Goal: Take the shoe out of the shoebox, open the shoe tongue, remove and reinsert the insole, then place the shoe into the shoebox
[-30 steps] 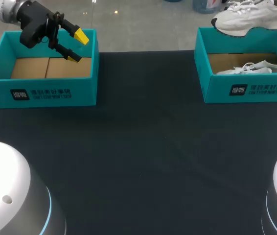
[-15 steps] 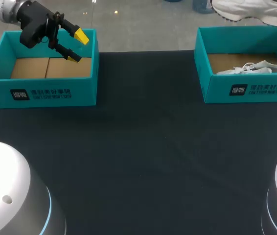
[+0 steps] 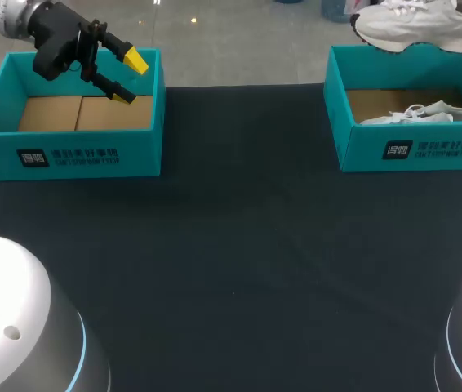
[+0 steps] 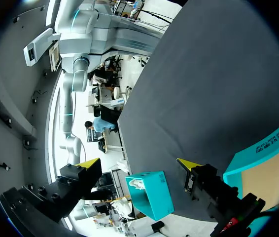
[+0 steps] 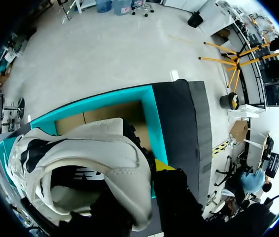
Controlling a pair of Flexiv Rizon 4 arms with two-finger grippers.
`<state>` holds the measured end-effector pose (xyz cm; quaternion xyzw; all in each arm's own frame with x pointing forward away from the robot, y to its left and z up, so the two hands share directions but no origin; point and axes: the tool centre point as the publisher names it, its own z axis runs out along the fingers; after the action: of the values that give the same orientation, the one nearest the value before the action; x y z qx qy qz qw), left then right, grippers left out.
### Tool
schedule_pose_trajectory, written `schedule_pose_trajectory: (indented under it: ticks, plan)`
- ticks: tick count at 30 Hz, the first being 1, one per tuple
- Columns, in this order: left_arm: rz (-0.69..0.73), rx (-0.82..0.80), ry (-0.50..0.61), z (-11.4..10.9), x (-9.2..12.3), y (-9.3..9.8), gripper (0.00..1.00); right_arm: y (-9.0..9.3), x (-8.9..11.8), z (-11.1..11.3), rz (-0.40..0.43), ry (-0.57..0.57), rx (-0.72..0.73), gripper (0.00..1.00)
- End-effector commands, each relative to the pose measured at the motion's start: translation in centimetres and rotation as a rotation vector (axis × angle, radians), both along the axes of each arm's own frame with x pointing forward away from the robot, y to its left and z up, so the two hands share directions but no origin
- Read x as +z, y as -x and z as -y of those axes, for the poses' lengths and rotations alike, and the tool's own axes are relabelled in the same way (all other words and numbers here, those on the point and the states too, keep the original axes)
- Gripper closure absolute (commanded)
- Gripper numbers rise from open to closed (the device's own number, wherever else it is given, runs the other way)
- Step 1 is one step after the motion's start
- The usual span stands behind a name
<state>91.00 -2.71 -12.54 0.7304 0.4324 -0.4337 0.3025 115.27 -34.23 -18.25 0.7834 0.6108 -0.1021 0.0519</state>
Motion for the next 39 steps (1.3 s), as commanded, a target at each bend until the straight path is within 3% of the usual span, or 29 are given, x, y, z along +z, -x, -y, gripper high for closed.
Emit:
schedule_pose_trajectory:
  ticks: [1,4,10,25,39]
  plan:
    - [0.001,0.0,-0.002,0.0,0.0,0.0,0.0,-0.9,-1.5,-0.2,-0.036,-0.014,-0.022,1.0]
    - [0.001,0.0,-0.002,0.0,0.0,0.0,0.0,-0.6,-2.8,-0.2,-0.011,0.041,-0.018,1.0]
    - [0.001,0.0,-0.002,0.0,0.0,0.0,0.0,0.0,-5.3,0.2,0.016,0.04,-0.016,1.0]
    - [0.001,0.0,-0.002,0.0,0.0,0.0,0.0,1.3,-8.3,0.1,0.045,0.031,0.028,1.0]
    - [0.001,0.0,-0.002,0.0,0.0,0.0,0.0,0.6,-11.9,0.6,0.028,0.067,0.033,1.0]
